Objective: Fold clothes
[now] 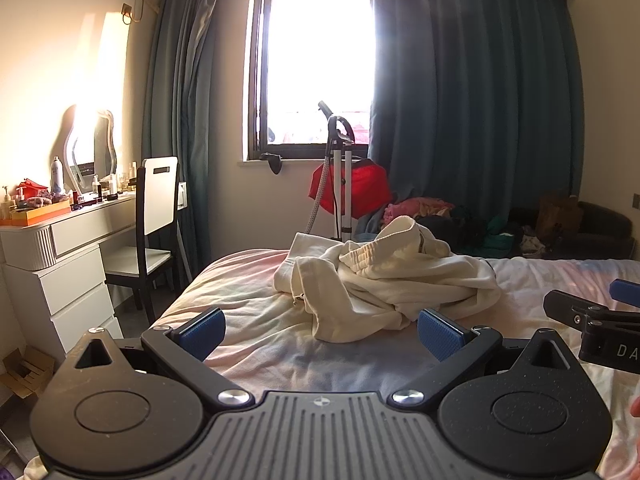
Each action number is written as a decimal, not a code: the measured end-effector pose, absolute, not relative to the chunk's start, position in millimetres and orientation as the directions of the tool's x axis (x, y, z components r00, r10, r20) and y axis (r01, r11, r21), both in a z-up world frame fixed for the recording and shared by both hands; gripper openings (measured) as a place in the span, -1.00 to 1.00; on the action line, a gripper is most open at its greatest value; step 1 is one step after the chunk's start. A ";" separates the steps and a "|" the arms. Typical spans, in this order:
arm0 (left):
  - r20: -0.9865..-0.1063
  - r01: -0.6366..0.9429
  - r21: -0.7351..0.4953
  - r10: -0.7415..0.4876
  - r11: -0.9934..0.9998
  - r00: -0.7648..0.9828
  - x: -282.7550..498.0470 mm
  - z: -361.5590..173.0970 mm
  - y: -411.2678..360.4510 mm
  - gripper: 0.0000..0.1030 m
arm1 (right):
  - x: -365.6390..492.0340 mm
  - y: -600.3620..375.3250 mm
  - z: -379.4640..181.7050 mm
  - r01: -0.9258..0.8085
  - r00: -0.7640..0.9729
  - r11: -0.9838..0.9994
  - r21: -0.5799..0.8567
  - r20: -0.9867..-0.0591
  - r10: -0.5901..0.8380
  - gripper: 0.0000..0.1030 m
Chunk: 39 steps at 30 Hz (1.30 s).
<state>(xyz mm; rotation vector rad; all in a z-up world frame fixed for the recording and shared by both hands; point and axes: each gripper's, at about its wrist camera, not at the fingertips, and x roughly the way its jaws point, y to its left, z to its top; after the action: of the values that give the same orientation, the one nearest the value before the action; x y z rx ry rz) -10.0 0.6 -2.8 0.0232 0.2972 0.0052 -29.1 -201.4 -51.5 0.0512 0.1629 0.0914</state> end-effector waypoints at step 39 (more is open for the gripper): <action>-0.335 -0.023 -0.120 -0.019 0.993 0.942 23.1 -28.0 71.5 1.00 | 187.9 -180.7 -34.4 -0.028 0.916 0.983 0.180 -0.389 0.097 1.00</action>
<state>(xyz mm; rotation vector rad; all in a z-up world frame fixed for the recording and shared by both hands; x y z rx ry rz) 23.1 71.5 -28.0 -0.1228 0.3422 0.0019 187.9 -180.7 -34.4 0.1729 0.4083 0.0646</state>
